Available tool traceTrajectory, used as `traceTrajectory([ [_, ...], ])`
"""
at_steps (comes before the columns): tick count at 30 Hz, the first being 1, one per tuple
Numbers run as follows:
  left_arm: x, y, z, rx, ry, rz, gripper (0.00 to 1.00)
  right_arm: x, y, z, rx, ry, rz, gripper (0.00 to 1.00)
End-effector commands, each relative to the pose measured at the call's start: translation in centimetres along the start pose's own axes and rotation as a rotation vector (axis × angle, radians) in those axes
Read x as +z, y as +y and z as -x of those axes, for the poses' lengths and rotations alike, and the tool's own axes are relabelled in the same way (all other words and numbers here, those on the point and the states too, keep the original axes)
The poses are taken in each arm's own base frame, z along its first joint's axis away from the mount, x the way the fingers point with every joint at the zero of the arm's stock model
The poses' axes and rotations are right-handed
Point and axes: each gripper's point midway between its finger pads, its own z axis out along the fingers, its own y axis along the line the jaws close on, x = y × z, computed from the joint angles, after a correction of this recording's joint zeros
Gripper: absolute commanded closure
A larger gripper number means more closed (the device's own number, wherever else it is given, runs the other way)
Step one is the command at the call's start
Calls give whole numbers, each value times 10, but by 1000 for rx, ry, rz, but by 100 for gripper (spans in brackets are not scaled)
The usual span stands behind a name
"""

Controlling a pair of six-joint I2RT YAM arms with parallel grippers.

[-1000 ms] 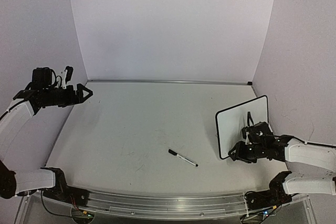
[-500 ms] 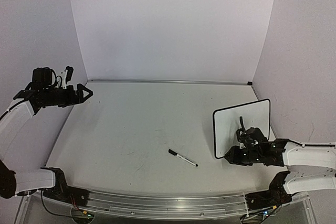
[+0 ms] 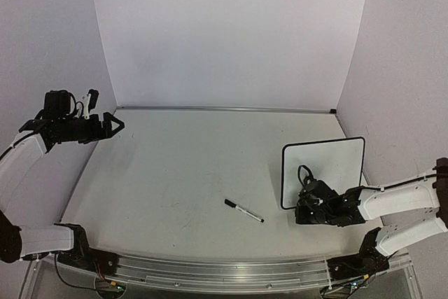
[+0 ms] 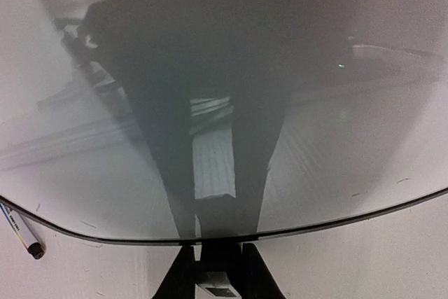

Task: Write a sentence on the whiteboard
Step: Move the whiteboard to the center of the board.

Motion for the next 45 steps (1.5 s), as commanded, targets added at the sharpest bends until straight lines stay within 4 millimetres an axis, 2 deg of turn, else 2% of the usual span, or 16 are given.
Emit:
traceTrajectory([
  [1,1,-2,4,11,-12,-15,0,-3,31,24,17,-93,39,83],
  [10,3,-2,3,4,-5,-19,1,5,51,32,-2,-122,16,93],
  [17,3,-2,2,-1,-2,-22,1,13,79,43,-34,-144,17,100],
  [22,4,-2,1,-5,1,-25,1,21,99,49,-61,-151,16,100],
  [37,4,-2,0,-8,4,-26,0,50,184,71,-134,-164,99,100],
  [45,4,-1,0,-9,6,-21,0,70,230,69,-204,-134,150,100],
])
